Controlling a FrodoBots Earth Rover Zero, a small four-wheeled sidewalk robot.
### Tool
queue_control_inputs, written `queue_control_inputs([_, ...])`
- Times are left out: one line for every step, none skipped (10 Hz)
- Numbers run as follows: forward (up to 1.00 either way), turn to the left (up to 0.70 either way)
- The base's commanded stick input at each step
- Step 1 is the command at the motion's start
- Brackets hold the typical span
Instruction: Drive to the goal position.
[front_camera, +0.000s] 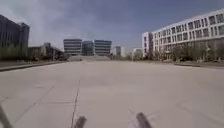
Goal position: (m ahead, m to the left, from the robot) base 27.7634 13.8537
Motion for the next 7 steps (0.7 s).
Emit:
queue_control_inputs([1.0, 0.0])
queue_control_inputs([1.0, 0.0])
queue_control_inputs([1.0, 0.0])
queue_control_inputs([1.0, 0.37])
queue_control_inputs([1.0, 0.4])
queue_control_inputs([1.0, 0.4])
queue_control_inputs([1.0, 0.4])
